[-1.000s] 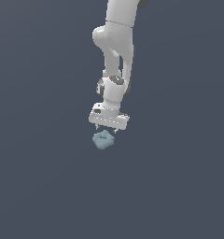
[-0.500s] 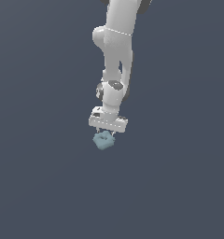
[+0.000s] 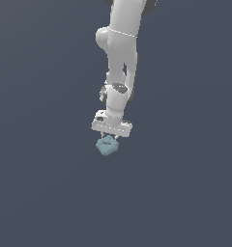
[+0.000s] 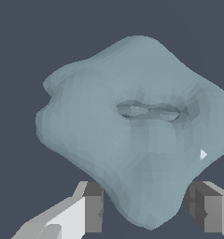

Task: Pick up the object and move it to a goal position.

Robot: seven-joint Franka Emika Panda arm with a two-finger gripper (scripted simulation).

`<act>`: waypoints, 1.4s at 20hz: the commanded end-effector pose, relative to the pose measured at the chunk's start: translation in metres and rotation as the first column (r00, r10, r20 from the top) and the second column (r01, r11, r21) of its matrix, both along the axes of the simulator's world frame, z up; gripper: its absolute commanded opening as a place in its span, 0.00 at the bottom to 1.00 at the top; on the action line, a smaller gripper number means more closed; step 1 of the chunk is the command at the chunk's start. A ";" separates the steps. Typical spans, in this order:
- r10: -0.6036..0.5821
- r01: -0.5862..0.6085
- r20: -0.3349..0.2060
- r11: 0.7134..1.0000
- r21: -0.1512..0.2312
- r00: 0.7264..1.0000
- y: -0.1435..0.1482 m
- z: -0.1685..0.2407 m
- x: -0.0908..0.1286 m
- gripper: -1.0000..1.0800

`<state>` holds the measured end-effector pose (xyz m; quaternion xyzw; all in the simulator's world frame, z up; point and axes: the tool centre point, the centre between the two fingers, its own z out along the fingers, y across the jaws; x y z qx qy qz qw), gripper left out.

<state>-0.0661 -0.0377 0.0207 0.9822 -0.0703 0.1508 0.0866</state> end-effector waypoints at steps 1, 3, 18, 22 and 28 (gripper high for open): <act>0.000 0.000 0.000 1.000 0.000 1.000 0.000 0.000 0.000 0.00; 0.000 0.000 0.000 1.000 0.000 1.000 -0.002 0.002 0.001 0.00; 0.001 -0.001 0.002 1.000 -0.003 1.000 -0.048 0.081 0.038 0.00; 0.002 -0.002 0.002 1.000 -0.003 1.000 -0.067 0.115 0.054 0.00; 0.003 -0.003 0.002 1.000 0.000 1.000 -0.098 0.170 0.081 0.00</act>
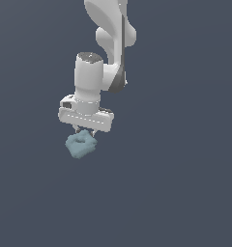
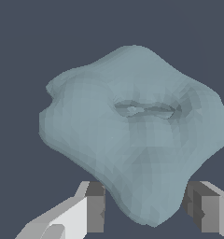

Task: Pick up the object and move it to a goal position.

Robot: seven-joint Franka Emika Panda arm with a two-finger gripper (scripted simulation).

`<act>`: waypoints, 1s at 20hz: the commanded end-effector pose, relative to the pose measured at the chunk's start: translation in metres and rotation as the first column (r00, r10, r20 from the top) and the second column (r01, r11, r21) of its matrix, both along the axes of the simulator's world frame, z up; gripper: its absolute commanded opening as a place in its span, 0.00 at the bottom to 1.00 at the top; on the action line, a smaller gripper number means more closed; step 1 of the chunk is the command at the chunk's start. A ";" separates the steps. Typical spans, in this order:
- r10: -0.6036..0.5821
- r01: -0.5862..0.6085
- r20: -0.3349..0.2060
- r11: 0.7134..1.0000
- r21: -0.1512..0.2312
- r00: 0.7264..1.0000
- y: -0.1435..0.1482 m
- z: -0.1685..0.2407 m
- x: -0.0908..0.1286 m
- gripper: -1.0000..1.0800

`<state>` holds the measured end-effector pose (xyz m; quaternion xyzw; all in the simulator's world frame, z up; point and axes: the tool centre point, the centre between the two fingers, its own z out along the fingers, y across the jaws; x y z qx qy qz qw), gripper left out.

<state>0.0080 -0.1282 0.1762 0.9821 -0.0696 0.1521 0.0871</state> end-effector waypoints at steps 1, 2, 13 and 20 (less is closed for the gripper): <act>0.002 -0.002 0.000 1.000 0.002 1.000 -0.013 0.024 0.011 0.00; 0.002 -0.002 0.000 1.000 0.002 1.000 -0.018 0.033 0.016 0.00; 0.003 -0.003 0.000 1.000 0.005 1.000 -0.067 0.119 0.060 0.00; 0.002 -0.002 -0.001 1.000 0.003 1.000 -0.088 0.154 0.079 0.00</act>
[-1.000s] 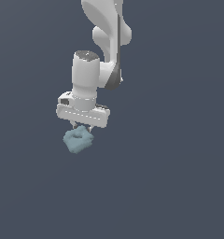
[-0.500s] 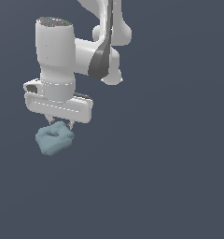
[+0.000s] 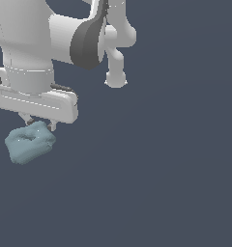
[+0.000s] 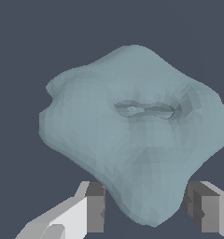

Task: Pick up the object and move it to a goal position.

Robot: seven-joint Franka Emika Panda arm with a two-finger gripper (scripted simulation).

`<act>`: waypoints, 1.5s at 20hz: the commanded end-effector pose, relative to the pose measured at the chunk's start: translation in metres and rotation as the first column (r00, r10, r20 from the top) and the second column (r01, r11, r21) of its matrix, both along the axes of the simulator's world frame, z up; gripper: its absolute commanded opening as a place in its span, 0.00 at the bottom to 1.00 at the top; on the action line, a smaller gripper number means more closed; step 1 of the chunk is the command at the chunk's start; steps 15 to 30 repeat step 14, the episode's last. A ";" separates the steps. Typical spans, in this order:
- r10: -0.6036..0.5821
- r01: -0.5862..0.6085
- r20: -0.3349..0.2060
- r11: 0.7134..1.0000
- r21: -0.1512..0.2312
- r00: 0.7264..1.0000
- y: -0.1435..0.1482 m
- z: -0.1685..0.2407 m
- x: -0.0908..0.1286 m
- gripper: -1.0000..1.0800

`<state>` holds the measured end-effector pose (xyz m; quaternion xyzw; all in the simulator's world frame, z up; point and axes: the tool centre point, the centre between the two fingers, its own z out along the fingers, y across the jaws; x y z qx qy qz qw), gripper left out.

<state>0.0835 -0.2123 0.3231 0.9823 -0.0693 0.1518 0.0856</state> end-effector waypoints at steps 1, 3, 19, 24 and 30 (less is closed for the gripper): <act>0.000 0.000 -0.001 1.000 0.000 1.000 -0.006 0.010 0.006 0.00; 0.000 0.000 -0.001 1.000 -0.001 1.000 -0.009 0.016 0.009 0.00; -0.001 0.001 -0.001 1.000 -0.002 1.000 -0.018 0.029 0.018 0.00; -0.001 0.001 -0.001 1.000 -0.002 1.000 -0.018 0.029 0.018 0.00; -0.001 0.001 -0.001 1.000 -0.002 1.000 -0.018 0.029 0.018 0.00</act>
